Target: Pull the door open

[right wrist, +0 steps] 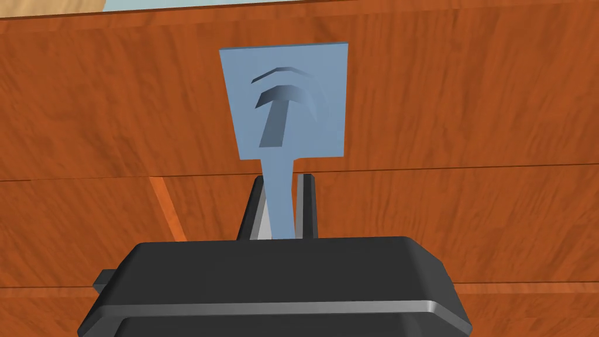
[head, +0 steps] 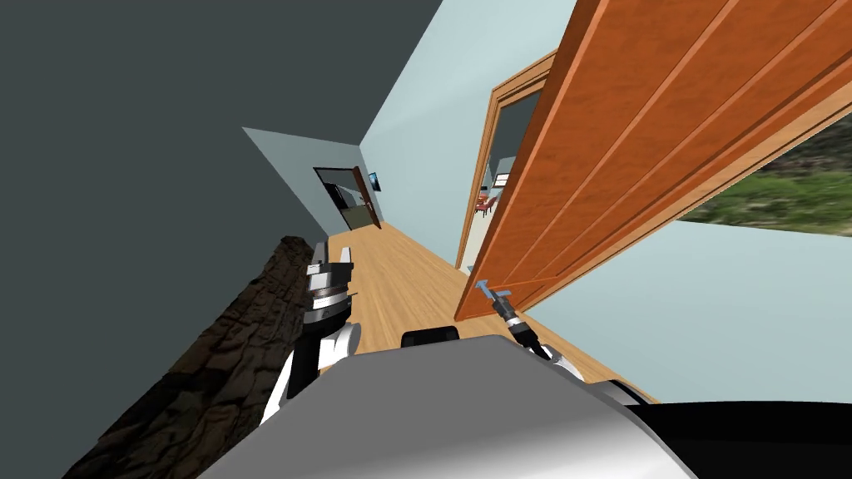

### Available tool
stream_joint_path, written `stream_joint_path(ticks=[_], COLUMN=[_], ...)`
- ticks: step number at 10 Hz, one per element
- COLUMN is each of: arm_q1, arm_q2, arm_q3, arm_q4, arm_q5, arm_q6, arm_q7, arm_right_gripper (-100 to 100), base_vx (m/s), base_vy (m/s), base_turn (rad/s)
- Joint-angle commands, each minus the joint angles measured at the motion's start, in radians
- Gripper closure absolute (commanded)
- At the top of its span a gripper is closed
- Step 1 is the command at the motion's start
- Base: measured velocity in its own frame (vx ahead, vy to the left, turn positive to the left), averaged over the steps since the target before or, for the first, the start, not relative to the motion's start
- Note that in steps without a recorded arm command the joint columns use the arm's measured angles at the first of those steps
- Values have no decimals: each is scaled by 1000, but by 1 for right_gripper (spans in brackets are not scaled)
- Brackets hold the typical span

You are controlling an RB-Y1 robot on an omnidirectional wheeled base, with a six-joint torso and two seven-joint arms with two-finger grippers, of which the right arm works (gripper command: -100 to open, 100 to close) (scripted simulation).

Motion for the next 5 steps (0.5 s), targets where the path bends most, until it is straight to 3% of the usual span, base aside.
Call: stream_joint_path(ticks=[1,4,5], arm_q1=[18,30,28], arm_q2=[-7,-15,-12], arm_q3=[0,2,3], arm_q4=[-6,8,8], arm_q5=[1,2,2], arm_q6=[-16,-46,-38], arm_q7=[-5,-12,-11], arm_right_gripper=[100,100,100], base_vx=[-209,-179,-70], base_vy=[-79,-64,-31], base_turn=[164,150,29])
